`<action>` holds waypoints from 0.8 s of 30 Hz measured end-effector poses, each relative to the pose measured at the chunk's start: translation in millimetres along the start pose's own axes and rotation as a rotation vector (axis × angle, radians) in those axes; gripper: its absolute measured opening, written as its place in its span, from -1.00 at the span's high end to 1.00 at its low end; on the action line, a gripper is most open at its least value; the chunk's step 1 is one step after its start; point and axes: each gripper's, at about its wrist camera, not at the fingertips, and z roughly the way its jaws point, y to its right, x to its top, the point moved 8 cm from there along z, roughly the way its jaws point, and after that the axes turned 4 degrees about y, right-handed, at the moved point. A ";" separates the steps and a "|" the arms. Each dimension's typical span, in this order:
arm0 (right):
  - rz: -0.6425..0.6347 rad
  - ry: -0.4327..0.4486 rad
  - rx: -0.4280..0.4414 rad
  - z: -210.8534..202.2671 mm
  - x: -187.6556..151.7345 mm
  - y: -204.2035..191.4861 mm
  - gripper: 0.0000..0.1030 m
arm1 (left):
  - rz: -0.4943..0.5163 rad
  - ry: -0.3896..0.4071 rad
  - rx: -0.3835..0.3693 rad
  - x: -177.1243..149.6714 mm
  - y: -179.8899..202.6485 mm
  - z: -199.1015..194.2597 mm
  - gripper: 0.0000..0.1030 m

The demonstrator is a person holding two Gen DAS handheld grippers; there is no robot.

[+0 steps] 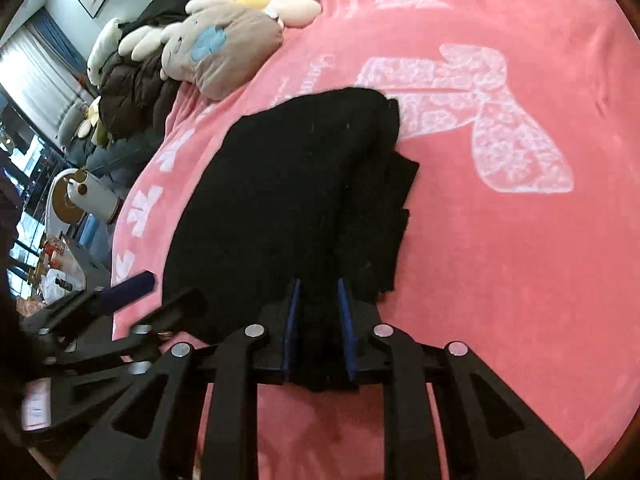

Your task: Fold small clothes

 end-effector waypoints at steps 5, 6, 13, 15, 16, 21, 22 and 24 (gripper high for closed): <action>-0.003 -0.039 -0.063 5.6 -13.8 10.5 0.61 | 0.027 -0.032 -0.003 -14.2 7.5 9.2 -0.12; 0.006 -0.013 -0.071 -2.9 -11.0 10.5 0.61 | 0.035 -0.033 -0.007 -16.0 9.1 9.6 -0.12; -0.006 0.193 -0.259 -56.6 -19.7 11.9 -0.28 | 0.086 -0.015 -0.014 -25.1 10.0 10.3 -0.28; -0.007 0.191 -0.286 -55.9 -28.8 10.1 -0.38 | 0.103 -0.010 -0.017 -29.0 9.5 12.5 -0.32; -0.003 0.190 -0.293 -54.2 -32.1 8.9 -0.38 | 0.112 -0.007 -0.023 -31.2 10.0 13.8 -0.36; 0.074 0.194 -0.338 -47.5 -46.0 10.3 -0.48 | 0.140 0.007 -0.019 -46.6 9.9 20.9 -0.42; 0.093 0.196 -0.344 -47.5 -47.1 12.2 -0.53 | 0.136 0.005 -0.024 -48.8 9.6 21.8 -0.42; 0.118 0.195 -0.351 -47.6 -50.4 15.3 -0.53 | 0.118 0.011 -0.039 -50.7 8.0 21.9 -0.45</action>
